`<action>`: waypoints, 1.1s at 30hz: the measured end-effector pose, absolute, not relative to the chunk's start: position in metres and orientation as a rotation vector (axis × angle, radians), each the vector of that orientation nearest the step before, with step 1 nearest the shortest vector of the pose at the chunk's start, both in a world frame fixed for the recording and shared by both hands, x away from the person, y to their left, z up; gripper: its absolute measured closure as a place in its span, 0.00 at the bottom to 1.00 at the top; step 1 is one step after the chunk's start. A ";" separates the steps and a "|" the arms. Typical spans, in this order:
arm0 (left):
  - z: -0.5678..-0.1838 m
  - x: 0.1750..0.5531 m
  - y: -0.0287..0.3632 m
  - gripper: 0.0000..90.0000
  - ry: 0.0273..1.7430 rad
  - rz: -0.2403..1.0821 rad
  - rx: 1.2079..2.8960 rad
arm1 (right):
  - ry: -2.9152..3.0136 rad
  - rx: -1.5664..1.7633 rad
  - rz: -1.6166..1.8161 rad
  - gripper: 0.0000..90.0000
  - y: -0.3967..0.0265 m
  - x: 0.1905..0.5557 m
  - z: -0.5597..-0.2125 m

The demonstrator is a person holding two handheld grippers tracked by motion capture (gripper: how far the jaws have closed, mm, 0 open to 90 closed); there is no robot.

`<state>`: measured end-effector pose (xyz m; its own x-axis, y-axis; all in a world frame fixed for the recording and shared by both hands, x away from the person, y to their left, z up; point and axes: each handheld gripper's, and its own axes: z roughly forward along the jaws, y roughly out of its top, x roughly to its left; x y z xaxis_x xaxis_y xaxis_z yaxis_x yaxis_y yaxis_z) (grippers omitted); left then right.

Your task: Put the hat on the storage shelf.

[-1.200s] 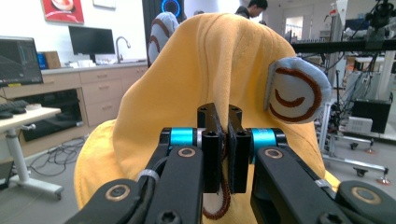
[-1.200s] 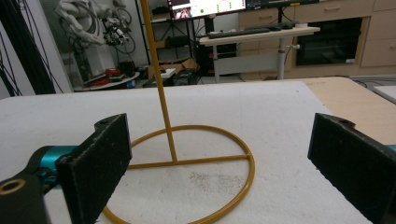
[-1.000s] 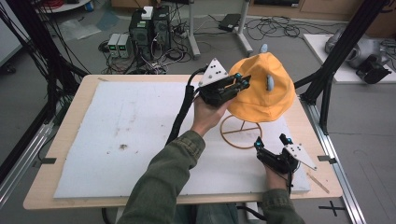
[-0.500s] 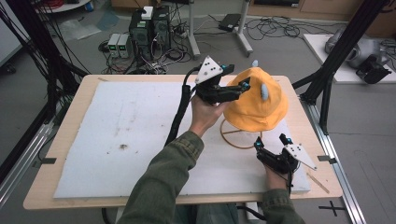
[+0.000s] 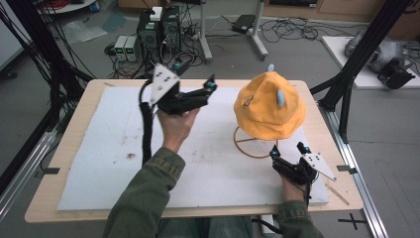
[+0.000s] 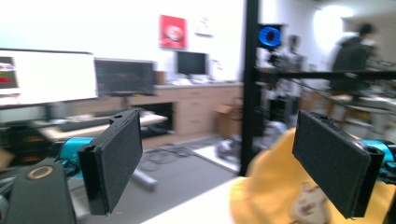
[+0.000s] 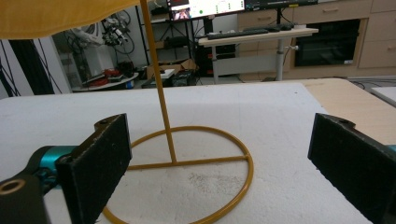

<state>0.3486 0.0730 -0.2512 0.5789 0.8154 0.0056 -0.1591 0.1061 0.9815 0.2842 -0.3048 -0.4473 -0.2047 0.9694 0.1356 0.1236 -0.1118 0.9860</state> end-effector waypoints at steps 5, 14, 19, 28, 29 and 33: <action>-0.265 0.324 0.132 0.18 0.780 0.945 1.215 | 1.383 1.272 1.407 0.06 -0.304 0.284 -0.446; -0.328 0.280 0.216 0.17 1.043 1.129 1.124 | 1.353 1.284 1.402 0.06 -0.303 0.285 -0.444; -0.372 0.272 0.235 0.16 1.164 1.129 1.108 | 1.330 1.291 1.396 0.06 -0.302 0.286 -0.445; -0.411 0.268 0.229 0.16 1.215 1.134 1.162 | 1.304 1.284 1.367 0.06 -0.303 0.283 -0.448; -0.413 0.268 0.230 0.16 1.215 1.130 1.159 | 1.304 1.286 1.371 0.06 -0.303 0.283 -0.448; -0.416 0.269 0.233 0.16 1.231 1.124 1.157 | 1.296 1.297 1.372 0.06 -0.305 0.281 -0.449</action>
